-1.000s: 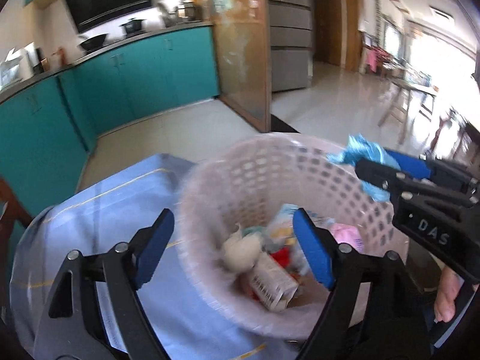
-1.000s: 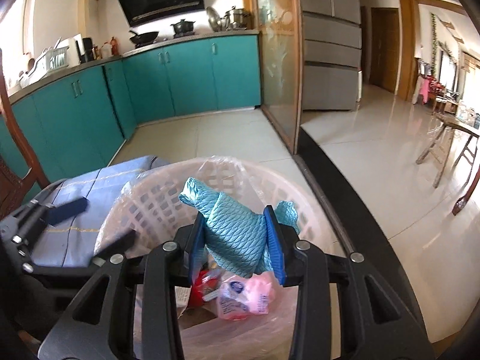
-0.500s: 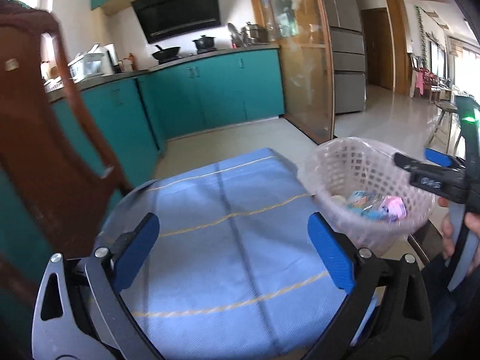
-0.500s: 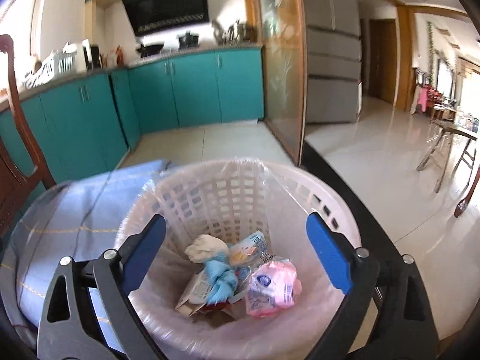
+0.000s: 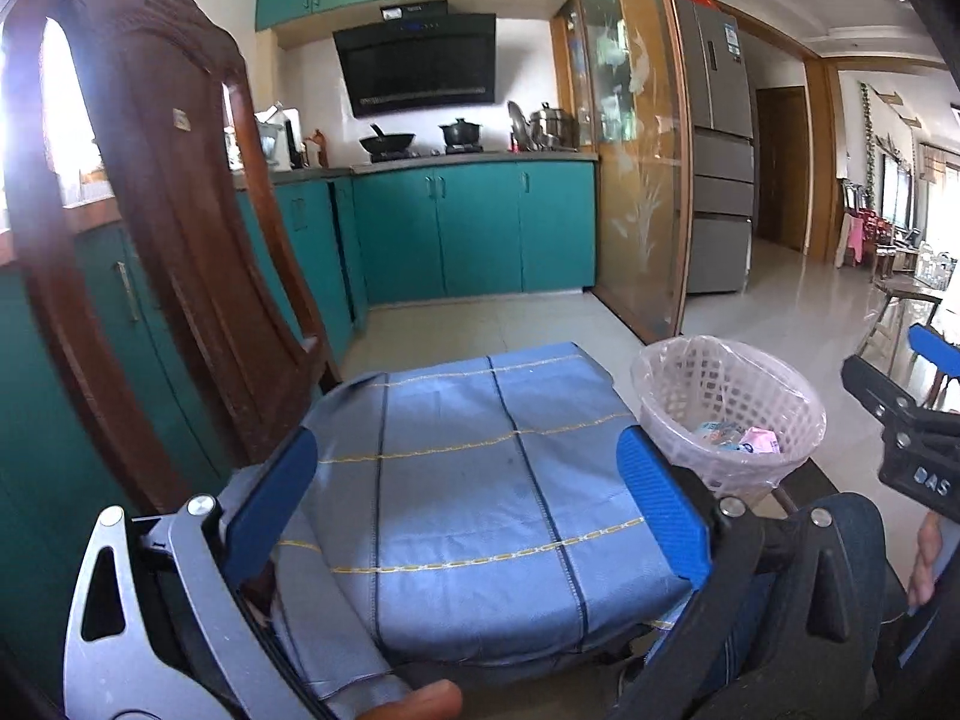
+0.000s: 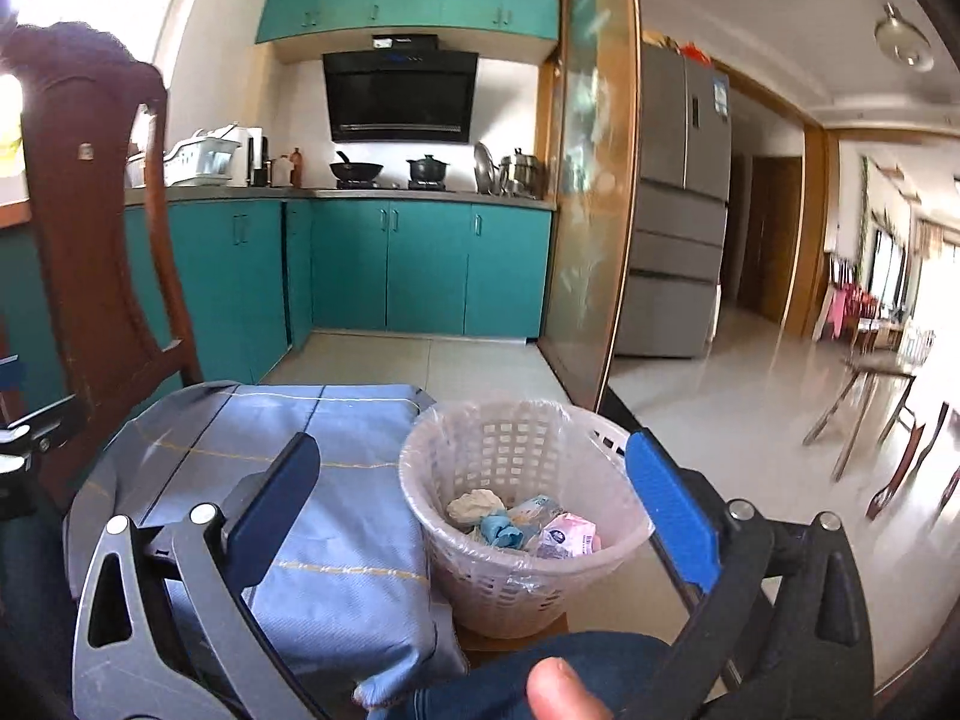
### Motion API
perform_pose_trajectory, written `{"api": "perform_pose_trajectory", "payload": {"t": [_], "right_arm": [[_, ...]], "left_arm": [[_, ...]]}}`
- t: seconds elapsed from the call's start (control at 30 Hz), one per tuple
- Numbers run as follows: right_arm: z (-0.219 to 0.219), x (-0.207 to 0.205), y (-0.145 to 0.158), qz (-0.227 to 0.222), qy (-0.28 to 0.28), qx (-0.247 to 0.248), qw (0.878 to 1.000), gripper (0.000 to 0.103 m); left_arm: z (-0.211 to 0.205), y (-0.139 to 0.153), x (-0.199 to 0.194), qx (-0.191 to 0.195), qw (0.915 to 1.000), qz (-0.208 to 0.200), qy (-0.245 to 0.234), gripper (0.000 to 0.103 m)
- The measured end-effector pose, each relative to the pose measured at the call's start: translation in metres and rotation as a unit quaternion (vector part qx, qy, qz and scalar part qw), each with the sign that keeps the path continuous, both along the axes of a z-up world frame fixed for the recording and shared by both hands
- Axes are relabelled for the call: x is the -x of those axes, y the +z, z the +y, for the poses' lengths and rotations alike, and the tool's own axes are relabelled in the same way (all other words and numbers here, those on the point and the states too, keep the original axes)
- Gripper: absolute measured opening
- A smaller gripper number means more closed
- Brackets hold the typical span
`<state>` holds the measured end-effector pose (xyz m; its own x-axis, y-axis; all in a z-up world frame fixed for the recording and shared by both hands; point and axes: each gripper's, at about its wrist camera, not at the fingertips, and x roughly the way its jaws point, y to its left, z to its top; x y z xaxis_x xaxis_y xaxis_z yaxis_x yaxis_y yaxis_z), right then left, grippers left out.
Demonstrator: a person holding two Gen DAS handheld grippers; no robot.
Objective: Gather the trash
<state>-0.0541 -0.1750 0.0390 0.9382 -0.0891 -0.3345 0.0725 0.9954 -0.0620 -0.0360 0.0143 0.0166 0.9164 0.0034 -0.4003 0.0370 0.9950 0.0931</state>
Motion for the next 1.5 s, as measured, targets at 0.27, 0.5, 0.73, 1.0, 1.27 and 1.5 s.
{"api": "perform_pose_trajectory", "payload": {"t": [0.27,0.5,0.73,1.0,1.27,1.5], "right_arm": [[0.009,0.022,0.010,-0.018,-0.014,0.006,1.000,0.100],[0.016,0.023,0.006,-0.016,-0.012,0.016,1.000,0.100],[0.017,0.024,0.006,-0.017,-0.019,0.022,0.999,0.100],[0.018,0.025,0.005,-0.014,-0.028,0.022,0.999,0.100],[0.020,0.025,0.003,-0.013,-0.029,0.025,0.999,0.100],[0.020,0.022,-0.001,-0.008,-0.029,0.027,0.999,0.100]], "left_arm": [[0.005,0.009,0.015,0.007,0.9999,-0.006,-0.002,0.100],[0.006,0.010,0.015,0.013,0.9999,-0.006,-0.005,0.100],[0.005,0.008,0.014,0.015,0.9999,-0.001,-0.008,0.100],[0.004,0.009,0.016,0.013,0.9998,0.001,-0.013,0.100],[0.004,0.008,0.016,0.014,0.9998,0.004,-0.014,0.100],[0.001,0.004,0.012,0.015,0.9997,0.014,-0.015,0.100]]}}
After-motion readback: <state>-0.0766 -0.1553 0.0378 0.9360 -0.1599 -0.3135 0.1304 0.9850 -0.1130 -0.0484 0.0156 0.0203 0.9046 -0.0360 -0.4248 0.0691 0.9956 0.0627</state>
